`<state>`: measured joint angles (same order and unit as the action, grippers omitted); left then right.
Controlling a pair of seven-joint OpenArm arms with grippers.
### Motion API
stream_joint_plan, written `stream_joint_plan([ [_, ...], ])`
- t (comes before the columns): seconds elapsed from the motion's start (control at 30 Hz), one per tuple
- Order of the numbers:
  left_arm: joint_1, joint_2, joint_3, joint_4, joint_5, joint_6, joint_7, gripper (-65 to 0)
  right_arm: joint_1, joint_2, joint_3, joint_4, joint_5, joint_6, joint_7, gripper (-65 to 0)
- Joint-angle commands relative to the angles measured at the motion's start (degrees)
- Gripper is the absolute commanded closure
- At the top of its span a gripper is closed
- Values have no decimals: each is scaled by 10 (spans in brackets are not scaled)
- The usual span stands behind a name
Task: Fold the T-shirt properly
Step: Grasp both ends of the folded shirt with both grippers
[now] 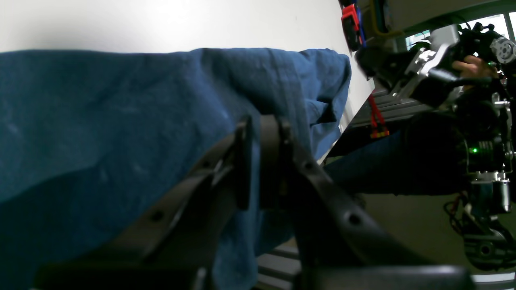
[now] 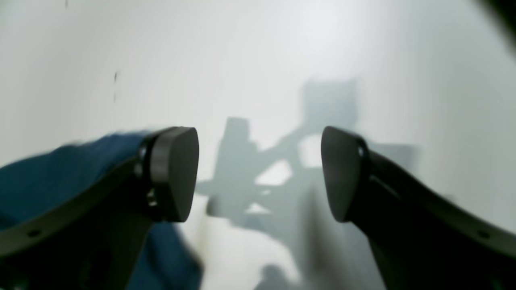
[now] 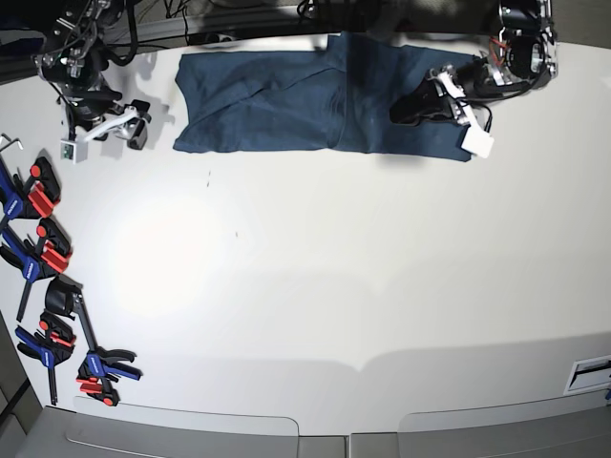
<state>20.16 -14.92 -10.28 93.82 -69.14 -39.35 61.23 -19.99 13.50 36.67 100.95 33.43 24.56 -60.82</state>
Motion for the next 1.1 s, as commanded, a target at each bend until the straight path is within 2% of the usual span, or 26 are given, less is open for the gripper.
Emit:
stream_joint_plan([
  [0.0,-3,-3,-2,11,-14,-6,-13,-24,3,8,3,3,48,20,-9,-441],
  [0.1,-3,-3,-2,11,-14,-6,-13,-24,2,5,3,-9,170,68,-79,-441],
  [0.2,-3,-3,-2,11,-14,-6,-13,-24,1,0,3,-11,222,85,-97,-441],
  [0.5,-3,-3,-2,11,-14,-6,-13,-24,-2,-16,-4,-13,217,85,-95,-441],
  [0.67,-3,-3,-2,11,-14,-6,-13,-24,-2,-16,-22,-36,161,75,-64,-441],
  [1.07,-3,-3,-2,11,-14,-6,-13,-24,-2,-16,-61,-91,163,75,-61,-441],
])
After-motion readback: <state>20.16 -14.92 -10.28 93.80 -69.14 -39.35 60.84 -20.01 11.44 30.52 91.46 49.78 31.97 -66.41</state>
